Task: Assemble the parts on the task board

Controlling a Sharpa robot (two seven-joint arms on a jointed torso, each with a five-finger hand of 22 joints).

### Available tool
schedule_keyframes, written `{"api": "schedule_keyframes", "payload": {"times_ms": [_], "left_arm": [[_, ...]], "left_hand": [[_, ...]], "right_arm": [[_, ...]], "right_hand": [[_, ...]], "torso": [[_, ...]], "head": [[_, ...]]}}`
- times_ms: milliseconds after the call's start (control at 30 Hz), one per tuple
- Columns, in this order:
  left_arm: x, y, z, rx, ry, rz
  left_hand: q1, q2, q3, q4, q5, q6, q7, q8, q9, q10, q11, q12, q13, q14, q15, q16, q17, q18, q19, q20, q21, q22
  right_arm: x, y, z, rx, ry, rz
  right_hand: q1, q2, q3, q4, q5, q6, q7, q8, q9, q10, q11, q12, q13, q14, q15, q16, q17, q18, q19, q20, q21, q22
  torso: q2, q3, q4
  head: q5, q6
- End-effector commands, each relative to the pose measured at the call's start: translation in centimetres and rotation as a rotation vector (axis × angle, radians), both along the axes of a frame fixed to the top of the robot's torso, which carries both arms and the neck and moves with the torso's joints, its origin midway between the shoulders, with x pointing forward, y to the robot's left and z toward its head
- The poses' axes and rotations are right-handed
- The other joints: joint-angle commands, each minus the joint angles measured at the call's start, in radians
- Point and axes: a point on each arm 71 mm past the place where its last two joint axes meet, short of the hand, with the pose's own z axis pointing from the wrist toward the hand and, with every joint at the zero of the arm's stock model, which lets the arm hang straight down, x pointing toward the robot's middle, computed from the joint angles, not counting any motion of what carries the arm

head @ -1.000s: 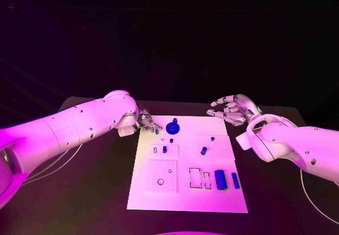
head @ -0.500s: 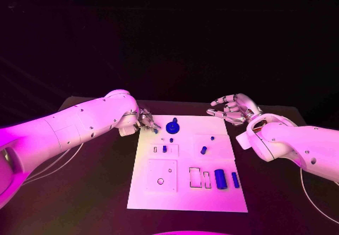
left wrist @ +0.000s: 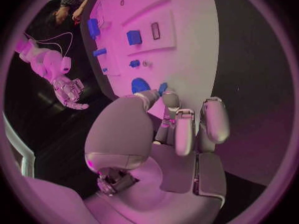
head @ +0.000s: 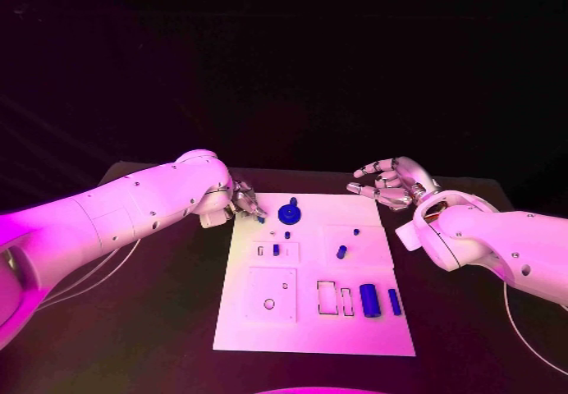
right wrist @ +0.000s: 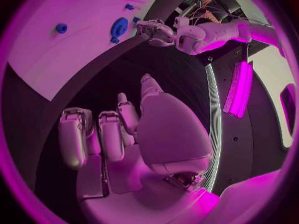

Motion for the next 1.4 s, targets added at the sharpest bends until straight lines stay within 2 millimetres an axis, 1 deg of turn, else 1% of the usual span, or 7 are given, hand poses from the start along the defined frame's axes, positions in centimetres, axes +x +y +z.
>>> {"api": "schedule_keyframes", "payload": {"times_ms": [33,233,367,400,500,800,1400], "left_arm": [[-0.1,-0.1,-0.1,-0.017,0.003,-0.004],[-0.4,0.5,0.0,-0.055,0.001,0.018],[-0.9,0.8,0.2,-0.105,0.001,0.030],[-1.0,0.9,0.3,-0.119,0.000,0.032],[-1.6,1.0,0.6,-0.154,-0.007,0.035],[-3.7,1.2,1.4,-0.209,-0.038,0.014],[-6.6,0.9,-0.6,-0.100,-0.073,-0.066]], "left_hand": [[0.006,-0.017,0.152,-0.074,0.003,-0.004,-0.001,0.025,0.017,0.011,-0.002,0.001,-0.005,0.086,-0.001,0.005,0.210,0.010,0.004,-0.001,0.002,0.004],[-0.060,-0.056,0.308,-0.156,0.011,0.000,-0.002,0.057,0.037,0.028,-0.004,0.005,-0.001,0.088,-0.003,0.007,0.215,0.008,0.010,-0.002,0.008,0.016],[-0.110,-0.085,0.383,-0.205,0.070,0.020,-0.009,0.075,0.049,0.052,-0.012,0.017,0.018,0.094,-0.010,0.015,0.230,0.004,0.026,-0.007,0.020,0.038],[-0.110,-0.085,0.383,-0.205,0.070,0.020,-0.009,0.075,0.049,0.052,-0.012,0.017,0.018,0.094,-0.010,0.015,0.230,0.004,0.026,-0.007,0.020,0.038],[-0.139,-0.099,0.407,-0.229,0.116,0.035,-0.015,0.081,0.053,0.072,-0.017,0.028,0.035,0.096,-0.016,0.018,0.238,0.000,0.041,-0.011,0.031,0.060],[-0.170,-0.113,0.419,-0.258,0.189,0.063,-0.024,0.078,0.051,0.109,-0.026,0.052,0.079,0.101,-0.023,0.025,0.252,-0.007,0.062,-0.019,0.046,0.092],[-0.182,-0.122,0.422,-0.272,0.230,0.082,-0.029,0.073,0.048,0.128,-0.031,0.065,0.106,0.103,-0.027,0.029,0.262,-0.009,0.069,-0.023,0.052,0.103]], "right_arm": [[-0.1,0.2,0.0,-0.003,-0.006,0.018],[-0.1,0.1,0.0,-0.003,-0.005,0.019],[-0.1,0.0,0.0,-0.004,-0.005,0.018],[-0.1,0.0,0.0,-0.004,-0.005,0.017],[-0.1,0.0,0.0,-0.004,-0.005,0.016],[-0.1,-0.2,0.0,-0.005,-0.005,0.014],[0.0,-0.3,0.0,-0.006,-0.004,0.012]], "right_hand": [[-0.006,0.003,-0.007,-0.001,0.005,-0.005,-0.001,0.005,0.000,0.005,-0.004,0.005,0.001,0.067,-0.007,-0.003,0.109,0.012,0.056,-0.008,-0.003,0.224],[-0.006,0.003,-0.007,-0.001,0.006,-0.005,-0.001,0.005,0.000,0.005,-0.004,0.006,0.001,0.067,-0.007,-0.003,0.108,0.012,0.056,-0.008,-0.004,0.224],[-0.006,0.003,-0.007,-0.001,0.006,-0.005,-0.001,0.005,0.000,0.005,-0.004,0.006,0.001,0.067,-0.007,-0.003,0.108,0.012,0.056,-0.008,-0.004,0.224],[-0.006,0.003,-0.007,-0.001,0.006,-0.005,-0.001,0.005,0.000,0.005,-0.004,0.006,0.001,0.067,-0.007,-0.003,0.108,0.012,0.056,-0.008,-0.004,0.224],[-0.006,0.003,-0.007,-0.001,0.006,-0.005,-0.001,0.005,0.000,0.005,-0.004,0.006,0.001,0.067,-0.007,-0.003,0.108,0.012,0.056,-0.008,-0.004,0.224],[-0.006,0.003,-0.007,-0.001,0.006,-0.005,-0.001,0.005,0.000,0.005,-0.004,0.006,0.001,0.067,-0.007,-0.003,0.108,0.012,0.056,-0.008,-0.004,0.224],[-0.007,0.004,-0.007,-0.001,0.010,-0.004,-0.001,0.007,0.001,0.006,-0.005,0.008,0.002,0.067,-0.007,-0.003,0.108,0.012,0.056,-0.008,-0.004,0.224]], "torso": [[0.000,-0.0006,0.0001],[0.000,-0.0002,0.0005],[-0.001,0.0002,0.0012],[-0.001,0.0000,0.0010],[-0.002,-0.0007,0.0013],[-0.002,-0.0003,0.0016],[0.000,-0.0012,0.0000]], "head": [[0.000,0.000],[0.001,0.000],[0.001,0.000],[0.001,0.000],[0.001,-0.001],[0.005,-0.002],[0.012,-0.004]]}}
